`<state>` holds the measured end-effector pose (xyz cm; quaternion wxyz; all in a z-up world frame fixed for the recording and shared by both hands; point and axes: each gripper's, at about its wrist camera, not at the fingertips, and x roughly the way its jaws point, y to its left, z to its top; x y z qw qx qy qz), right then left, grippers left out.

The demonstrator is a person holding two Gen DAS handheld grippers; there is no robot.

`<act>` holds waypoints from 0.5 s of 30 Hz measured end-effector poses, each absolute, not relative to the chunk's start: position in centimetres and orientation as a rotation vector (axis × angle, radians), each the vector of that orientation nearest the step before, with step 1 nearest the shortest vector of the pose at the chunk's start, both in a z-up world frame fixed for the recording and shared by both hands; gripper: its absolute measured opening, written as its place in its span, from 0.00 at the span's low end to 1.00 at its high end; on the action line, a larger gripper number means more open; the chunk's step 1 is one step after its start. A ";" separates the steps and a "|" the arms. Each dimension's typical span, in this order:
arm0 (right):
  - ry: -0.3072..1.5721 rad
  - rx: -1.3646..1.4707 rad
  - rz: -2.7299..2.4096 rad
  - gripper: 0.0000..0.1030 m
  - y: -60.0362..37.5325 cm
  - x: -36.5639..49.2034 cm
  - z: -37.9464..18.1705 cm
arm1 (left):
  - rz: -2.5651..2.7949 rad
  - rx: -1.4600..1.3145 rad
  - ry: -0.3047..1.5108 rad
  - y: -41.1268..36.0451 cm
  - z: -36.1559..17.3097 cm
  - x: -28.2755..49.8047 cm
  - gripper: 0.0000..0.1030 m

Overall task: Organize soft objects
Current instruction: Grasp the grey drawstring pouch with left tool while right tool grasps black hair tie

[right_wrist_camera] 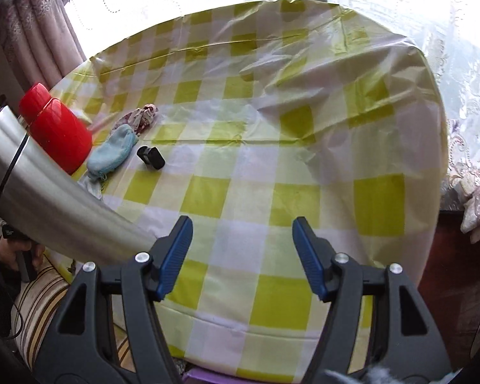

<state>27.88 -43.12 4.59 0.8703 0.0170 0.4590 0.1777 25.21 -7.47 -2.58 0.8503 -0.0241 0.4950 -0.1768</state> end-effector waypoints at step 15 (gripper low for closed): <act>1.036 -0.256 0.721 0.66 -31.3 36.5 0.5 | -0.479 -0.098 1.007 -8.4 -2.3 24.9 0.15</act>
